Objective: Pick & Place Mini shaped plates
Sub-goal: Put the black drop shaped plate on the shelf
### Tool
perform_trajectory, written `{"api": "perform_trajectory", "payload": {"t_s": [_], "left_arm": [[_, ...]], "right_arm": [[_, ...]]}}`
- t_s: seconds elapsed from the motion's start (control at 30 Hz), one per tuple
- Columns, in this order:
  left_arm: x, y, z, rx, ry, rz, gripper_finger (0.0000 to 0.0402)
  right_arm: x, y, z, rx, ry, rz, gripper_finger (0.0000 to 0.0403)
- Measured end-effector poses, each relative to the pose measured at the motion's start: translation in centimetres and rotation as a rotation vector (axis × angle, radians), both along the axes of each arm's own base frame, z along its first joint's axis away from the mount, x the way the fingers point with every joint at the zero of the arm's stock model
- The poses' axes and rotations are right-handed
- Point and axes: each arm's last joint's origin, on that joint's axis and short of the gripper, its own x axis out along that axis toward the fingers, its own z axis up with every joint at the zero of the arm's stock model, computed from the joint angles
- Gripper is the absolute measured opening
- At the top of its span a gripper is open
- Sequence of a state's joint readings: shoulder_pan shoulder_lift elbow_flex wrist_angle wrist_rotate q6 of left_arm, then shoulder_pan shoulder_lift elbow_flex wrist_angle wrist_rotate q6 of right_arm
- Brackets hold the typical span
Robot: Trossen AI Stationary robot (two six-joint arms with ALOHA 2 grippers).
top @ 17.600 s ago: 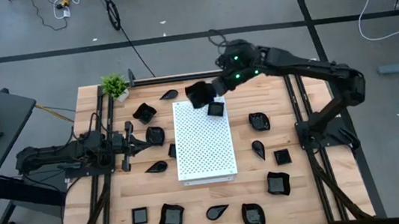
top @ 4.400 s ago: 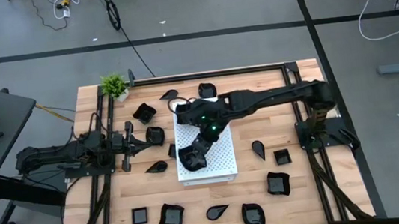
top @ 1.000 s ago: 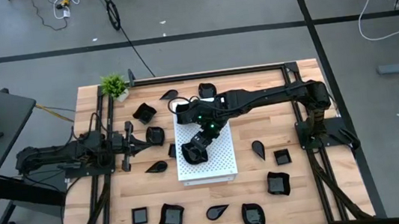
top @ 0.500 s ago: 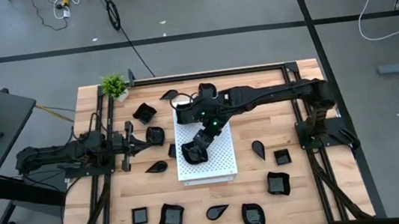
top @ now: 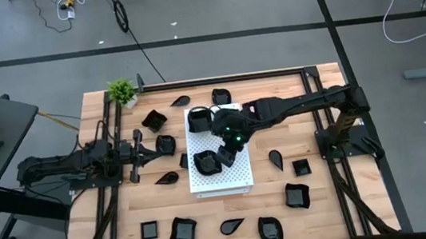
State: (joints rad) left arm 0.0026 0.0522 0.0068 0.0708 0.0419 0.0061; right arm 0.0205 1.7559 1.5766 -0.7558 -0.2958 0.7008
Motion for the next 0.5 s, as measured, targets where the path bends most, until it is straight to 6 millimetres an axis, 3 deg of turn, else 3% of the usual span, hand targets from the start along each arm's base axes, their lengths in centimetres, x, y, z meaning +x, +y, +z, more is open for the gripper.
{"api": "perform_trajectory", "payload": {"t_s": [0.23,0.5], "left_arm": [[0.0,0.0,0.0,0.0,0.001,0.0,0.0021],[0.0,0.0,0.0,0.0,0.0,0.0,0.0021]], "right_arm": [[-3.3,0.9,-0.4,0.007,-0.018,-0.05,0.011],[-8.0,0.1,-1.7,-0.019,0.005,-0.091,0.011]]}}
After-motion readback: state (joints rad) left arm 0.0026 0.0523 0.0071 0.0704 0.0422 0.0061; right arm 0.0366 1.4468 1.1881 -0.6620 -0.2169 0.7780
